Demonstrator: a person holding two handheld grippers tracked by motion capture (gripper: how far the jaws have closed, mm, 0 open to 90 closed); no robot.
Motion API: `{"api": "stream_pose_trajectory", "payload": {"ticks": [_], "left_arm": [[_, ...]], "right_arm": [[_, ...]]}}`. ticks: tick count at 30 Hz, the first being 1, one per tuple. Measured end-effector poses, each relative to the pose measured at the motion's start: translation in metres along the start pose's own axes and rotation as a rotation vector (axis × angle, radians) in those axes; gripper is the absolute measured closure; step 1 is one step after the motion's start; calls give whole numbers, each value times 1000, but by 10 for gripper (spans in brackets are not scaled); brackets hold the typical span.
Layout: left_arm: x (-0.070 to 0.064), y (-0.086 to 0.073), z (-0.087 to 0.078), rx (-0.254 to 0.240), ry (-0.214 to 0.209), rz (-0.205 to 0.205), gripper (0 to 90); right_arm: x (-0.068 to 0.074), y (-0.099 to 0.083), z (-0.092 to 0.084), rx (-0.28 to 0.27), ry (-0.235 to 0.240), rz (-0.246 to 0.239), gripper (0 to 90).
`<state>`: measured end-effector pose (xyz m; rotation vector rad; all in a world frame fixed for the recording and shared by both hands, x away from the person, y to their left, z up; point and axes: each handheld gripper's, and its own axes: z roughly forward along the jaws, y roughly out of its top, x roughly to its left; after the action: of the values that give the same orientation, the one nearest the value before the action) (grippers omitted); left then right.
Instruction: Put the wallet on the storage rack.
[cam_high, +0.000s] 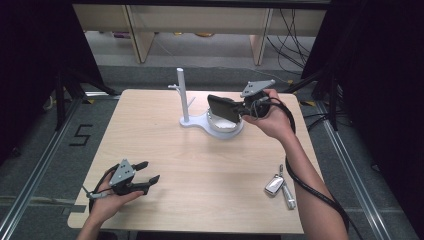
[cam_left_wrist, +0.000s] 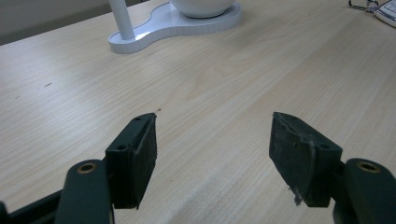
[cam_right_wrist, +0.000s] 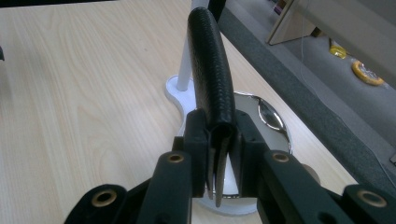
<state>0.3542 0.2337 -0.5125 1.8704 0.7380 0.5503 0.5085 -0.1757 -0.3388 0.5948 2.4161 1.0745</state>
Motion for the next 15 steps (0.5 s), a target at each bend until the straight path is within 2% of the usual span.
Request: {"api": "stream_pose_trajectory", "payload": {"ticks": [1, 2, 4, 6, 9, 12, 15], "left_arm": [[0, -1, 1, -10, 0, 0, 319], [0, -1, 1, -7, -1, 2, 319], [0, -1, 1, -1, -7, 4, 318], [0, -1, 1, -3, -6, 2, 318], [0, -1, 1, -6, 0, 1, 317], [1, -1, 0, 2, 1, 2, 316], [1, -1, 0, 6, 1, 1, 315]], "right_arm": [[-1, 0, 1, -4, -3, -1, 793], [-1, 0, 2, 2, 1, 10, 793], [-3, 0, 6, -10, -4, 2, 793], [-4, 0, 7, -1, 0, 23, 793], [-6, 0, 11, -10, -2, 6, 793], [-6, 0, 13, -6, 6, 23, 793], [-7, -1, 17, -6, 10, 14, 793]]}}
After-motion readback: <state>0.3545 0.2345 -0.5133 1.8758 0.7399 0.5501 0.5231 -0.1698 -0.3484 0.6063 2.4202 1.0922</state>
